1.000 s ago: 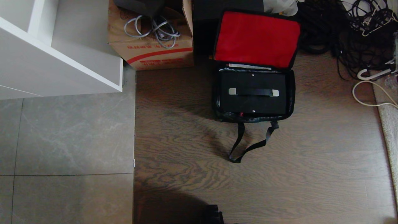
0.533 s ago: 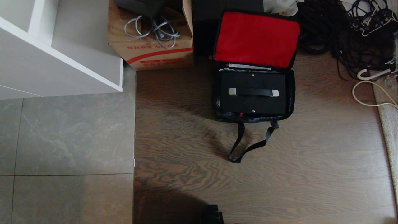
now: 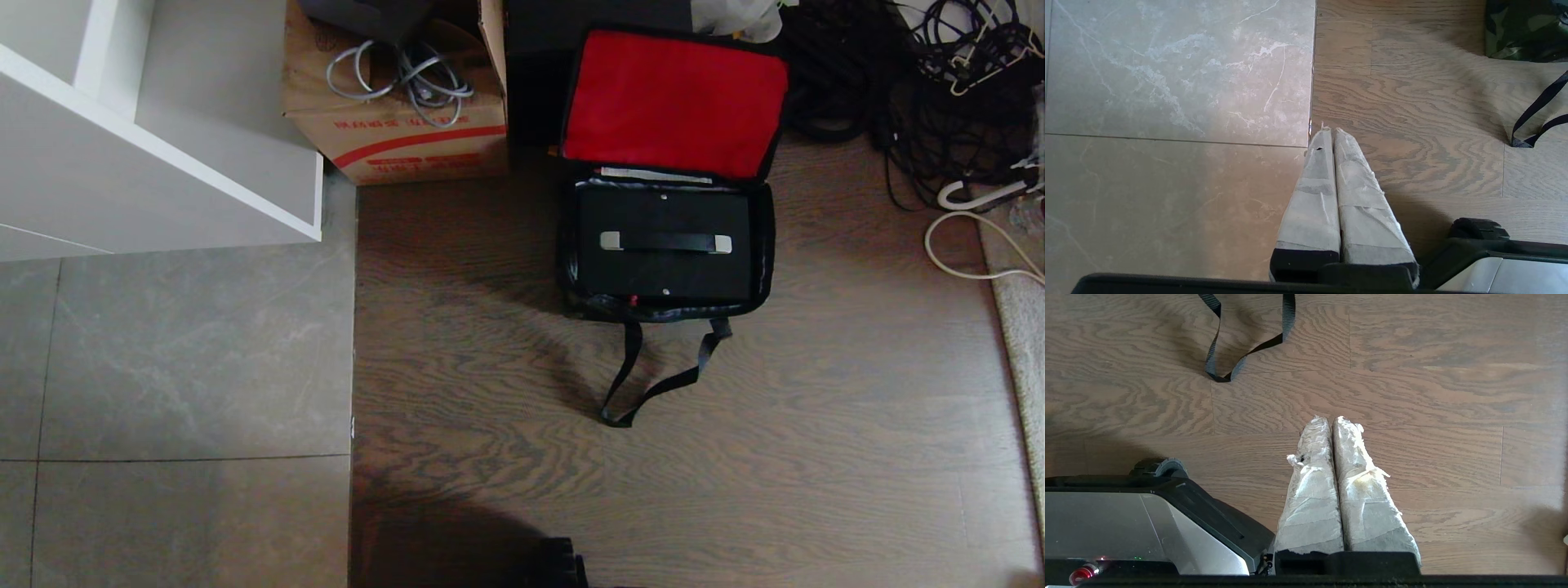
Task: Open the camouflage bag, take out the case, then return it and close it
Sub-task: Grip the handle
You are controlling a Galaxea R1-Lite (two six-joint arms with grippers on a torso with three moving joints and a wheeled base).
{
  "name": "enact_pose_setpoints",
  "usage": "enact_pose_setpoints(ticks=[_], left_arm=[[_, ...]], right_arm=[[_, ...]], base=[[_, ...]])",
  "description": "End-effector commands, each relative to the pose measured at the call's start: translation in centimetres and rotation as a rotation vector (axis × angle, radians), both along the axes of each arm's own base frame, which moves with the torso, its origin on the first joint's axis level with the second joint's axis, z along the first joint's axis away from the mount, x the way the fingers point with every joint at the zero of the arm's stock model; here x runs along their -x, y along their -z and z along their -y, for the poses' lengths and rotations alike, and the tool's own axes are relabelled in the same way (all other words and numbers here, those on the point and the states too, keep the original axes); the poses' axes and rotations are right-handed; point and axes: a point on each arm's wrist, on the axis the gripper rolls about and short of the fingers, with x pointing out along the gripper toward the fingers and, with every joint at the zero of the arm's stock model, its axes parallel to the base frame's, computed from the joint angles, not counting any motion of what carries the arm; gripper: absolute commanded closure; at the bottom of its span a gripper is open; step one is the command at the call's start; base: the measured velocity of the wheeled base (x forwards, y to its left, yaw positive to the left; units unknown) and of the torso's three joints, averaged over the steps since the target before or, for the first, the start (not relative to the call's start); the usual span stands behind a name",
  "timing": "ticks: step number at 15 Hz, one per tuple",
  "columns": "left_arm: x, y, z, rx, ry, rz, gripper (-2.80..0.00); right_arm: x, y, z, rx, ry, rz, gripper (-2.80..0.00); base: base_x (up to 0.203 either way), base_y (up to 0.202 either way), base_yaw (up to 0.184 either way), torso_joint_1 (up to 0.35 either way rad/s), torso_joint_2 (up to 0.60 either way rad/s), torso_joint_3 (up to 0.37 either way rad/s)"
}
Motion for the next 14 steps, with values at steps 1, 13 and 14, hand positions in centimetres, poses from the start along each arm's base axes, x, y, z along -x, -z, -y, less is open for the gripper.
enact_pose_setpoints(ticks=[1,13,14], left_arm=[[-0.08,0.29,0.0,0.001,0.0,-0.009,0.0],[-0.08,0.29,0.0,0.001,0.0,-0.009,0.0],[-0.08,0.29,0.0,0.001,0.0,-0.009,0.0]], right_arm=[[-0.05,0.0,0.0,0.0,-0.001,-0.008,0.0],[-0.05,0.0,0.0,0.0,-0.001,-0.008,0.0],[-0.05,0.0,0.0,0.0,0.0,-0.008,0.0]], base=[[0.0,0.0,0.0,0.0,0.0,0.0],[0.0,0.0,0.0,0.0,0.0,0.0],[0.0,0.0,0.0,0.0,0.0,0.0]])
